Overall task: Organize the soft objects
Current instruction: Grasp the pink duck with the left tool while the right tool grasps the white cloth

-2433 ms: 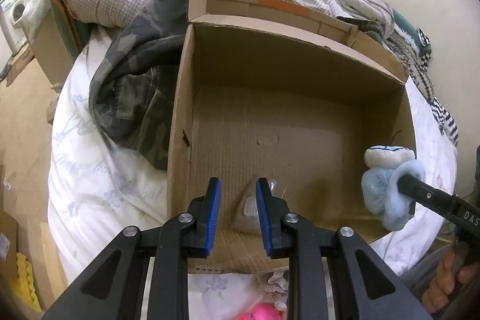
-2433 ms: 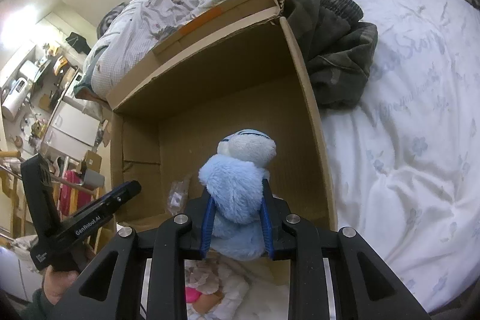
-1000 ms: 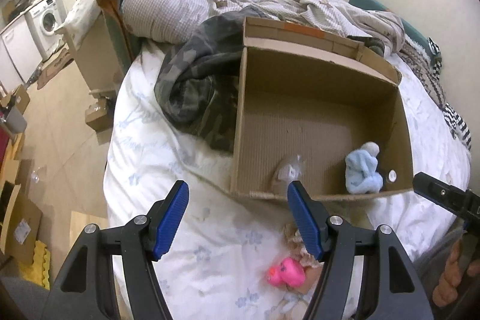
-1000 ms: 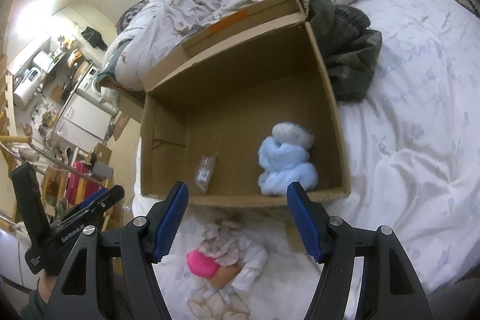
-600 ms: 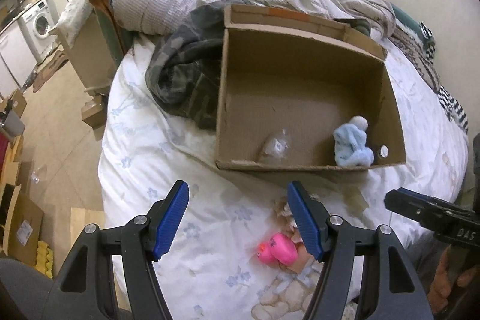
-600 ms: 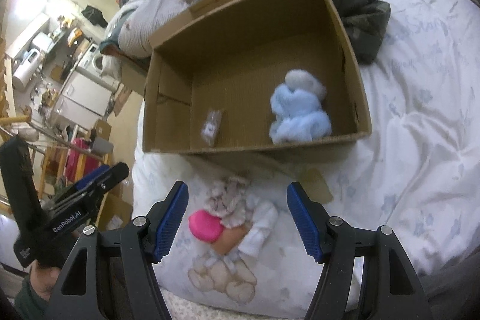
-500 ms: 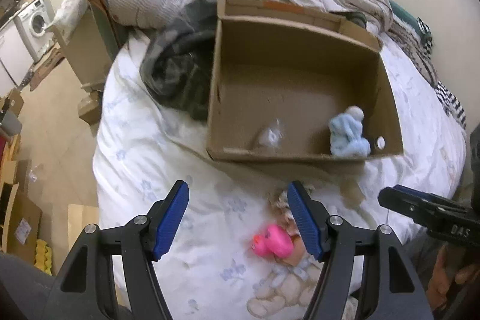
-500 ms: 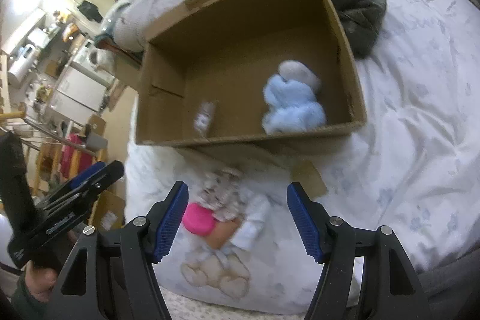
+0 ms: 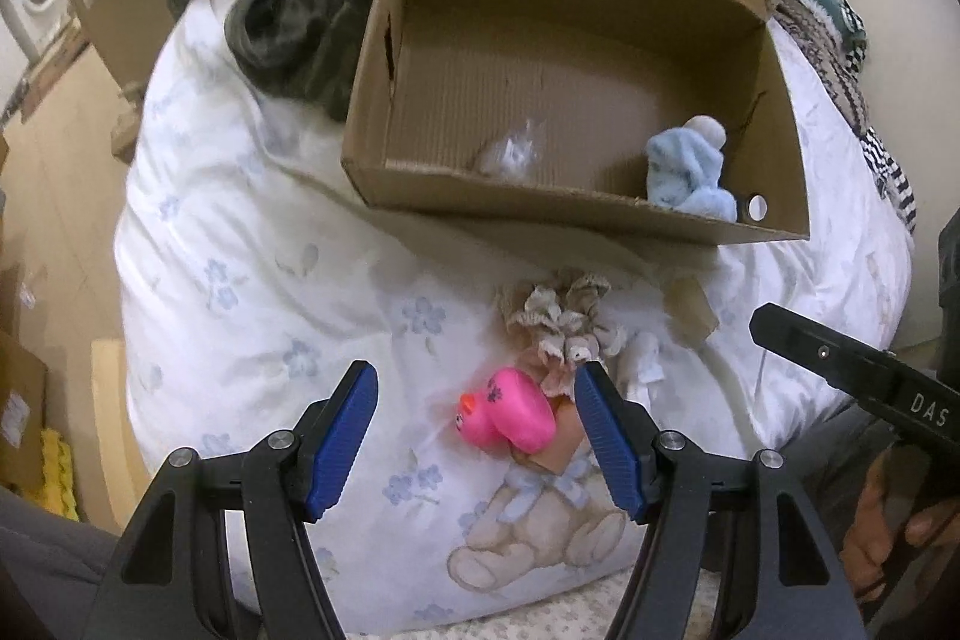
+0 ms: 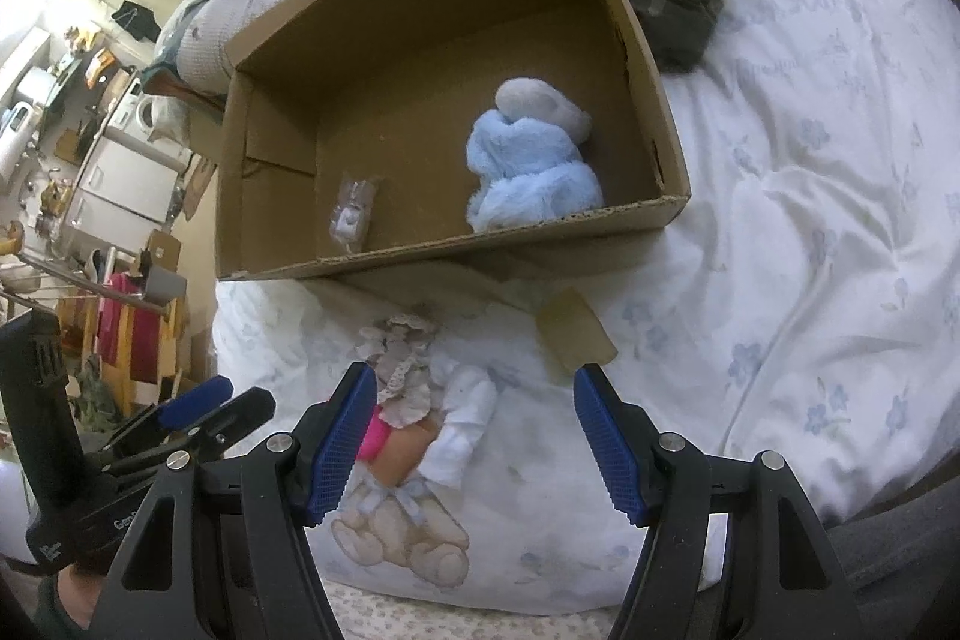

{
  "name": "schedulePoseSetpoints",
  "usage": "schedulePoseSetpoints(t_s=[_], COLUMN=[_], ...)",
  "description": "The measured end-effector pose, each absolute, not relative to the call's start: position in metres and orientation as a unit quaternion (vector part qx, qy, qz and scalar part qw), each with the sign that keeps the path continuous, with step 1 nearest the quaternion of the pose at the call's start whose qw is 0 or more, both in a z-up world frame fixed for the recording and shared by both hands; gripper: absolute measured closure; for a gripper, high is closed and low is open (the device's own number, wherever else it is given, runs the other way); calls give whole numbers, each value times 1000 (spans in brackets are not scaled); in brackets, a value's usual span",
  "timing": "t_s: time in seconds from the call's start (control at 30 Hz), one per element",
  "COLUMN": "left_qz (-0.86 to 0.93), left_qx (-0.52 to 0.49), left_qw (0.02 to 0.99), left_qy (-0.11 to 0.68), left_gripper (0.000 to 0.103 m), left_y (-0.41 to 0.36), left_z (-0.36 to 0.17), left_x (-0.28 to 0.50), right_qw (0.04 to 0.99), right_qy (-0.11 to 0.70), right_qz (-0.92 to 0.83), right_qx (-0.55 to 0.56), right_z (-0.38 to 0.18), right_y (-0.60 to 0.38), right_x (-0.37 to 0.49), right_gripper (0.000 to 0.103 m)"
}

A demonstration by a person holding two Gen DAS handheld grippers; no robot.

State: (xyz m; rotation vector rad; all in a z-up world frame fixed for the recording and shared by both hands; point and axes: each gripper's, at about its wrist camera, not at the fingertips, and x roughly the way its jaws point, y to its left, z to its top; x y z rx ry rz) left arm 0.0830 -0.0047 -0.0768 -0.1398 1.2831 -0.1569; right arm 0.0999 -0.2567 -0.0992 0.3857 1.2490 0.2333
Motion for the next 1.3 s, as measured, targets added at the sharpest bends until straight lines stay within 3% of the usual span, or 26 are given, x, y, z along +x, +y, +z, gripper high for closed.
schedulePoseSetpoints(t_s=[0.33,0.43,0.5,0.8,0.87,0.9,1.03,1.17,1.3], left_qz=[-91,-92,-99,-74,-68,-66,-51,-54,-56], left_qx=[-103,-105,-108,-98,-92,-92,-92,-97,-105], left_qw=[734,725,717,732,740,742,746,745,748], left_qy=[665,675,681,670,663,661,657,658,653], left_gripper=[38,47,59,66,70,87,87,87,87], left_y=[-11,-16,-20,-13,-8,-4,5,9,10], left_z=[-119,-131,-137,-130,-123,-120,-117,-116,-114], left_x=[88,91,93,95,94,95,94,94,95], right_qw=[773,770,767,722,715,711,705,701,716], right_qy=[600,605,608,648,659,665,681,690,674], right_qz=[108,105,105,131,136,139,131,133,142], right_qx=[176,175,175,201,190,183,149,124,114], right_z=[-113,-117,-119,-145,-152,-156,-167,-173,-162], right_y=[-252,-252,-251,-244,-235,-230,-214,-204,-202], right_x=[107,108,109,112,115,116,118,119,115], right_gripper=[30,30,30,31,42,46,48,74,80])
